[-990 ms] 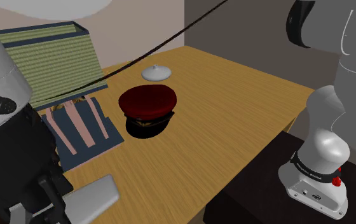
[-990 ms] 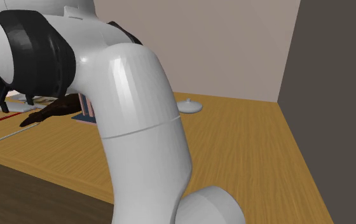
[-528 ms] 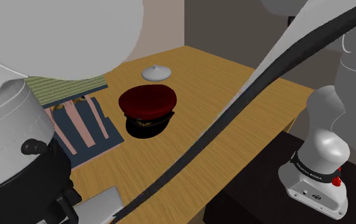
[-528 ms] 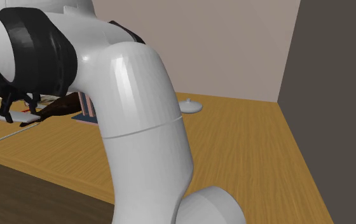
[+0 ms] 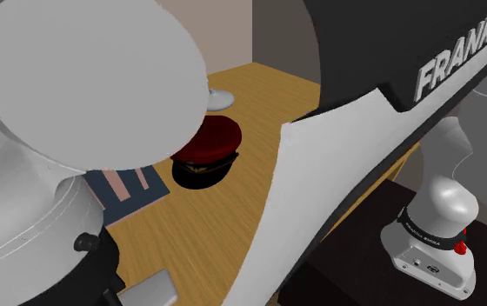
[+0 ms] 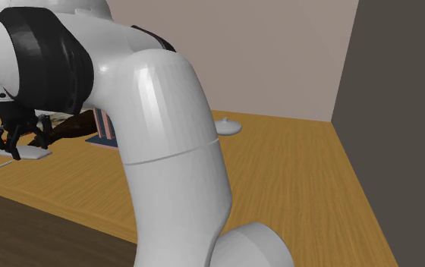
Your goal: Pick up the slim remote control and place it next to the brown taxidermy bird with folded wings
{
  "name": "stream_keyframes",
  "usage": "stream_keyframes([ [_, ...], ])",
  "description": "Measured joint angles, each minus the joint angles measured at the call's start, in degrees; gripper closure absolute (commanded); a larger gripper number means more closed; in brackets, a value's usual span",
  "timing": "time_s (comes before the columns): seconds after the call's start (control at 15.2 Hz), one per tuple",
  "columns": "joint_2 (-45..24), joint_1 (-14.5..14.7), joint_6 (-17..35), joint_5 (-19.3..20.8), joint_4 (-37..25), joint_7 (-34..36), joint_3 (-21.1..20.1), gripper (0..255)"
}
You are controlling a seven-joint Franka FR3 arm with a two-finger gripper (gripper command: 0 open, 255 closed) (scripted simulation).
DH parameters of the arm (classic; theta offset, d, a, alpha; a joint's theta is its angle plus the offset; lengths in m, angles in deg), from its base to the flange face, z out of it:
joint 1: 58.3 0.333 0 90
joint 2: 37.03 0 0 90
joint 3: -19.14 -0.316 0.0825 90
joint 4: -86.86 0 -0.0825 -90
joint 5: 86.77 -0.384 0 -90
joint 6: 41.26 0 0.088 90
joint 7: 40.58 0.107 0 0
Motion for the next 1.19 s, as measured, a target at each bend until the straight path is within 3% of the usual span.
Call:
stream_keyframes([
  [0.66,-0.9,-0.3,7.1,0.4,6.2,0.2,0.3,255],
  [1.06,-1.0,-0.3,7.6,0.5,6.7,0.2,0.3,255],
  [1.12,-1.0,-0.3,7.6,0.5,6.7,0.2,0.3,0],
  [1.19,-1.0,-0.3,7.6,0.5,6.7,0.2,0.3,0],
])
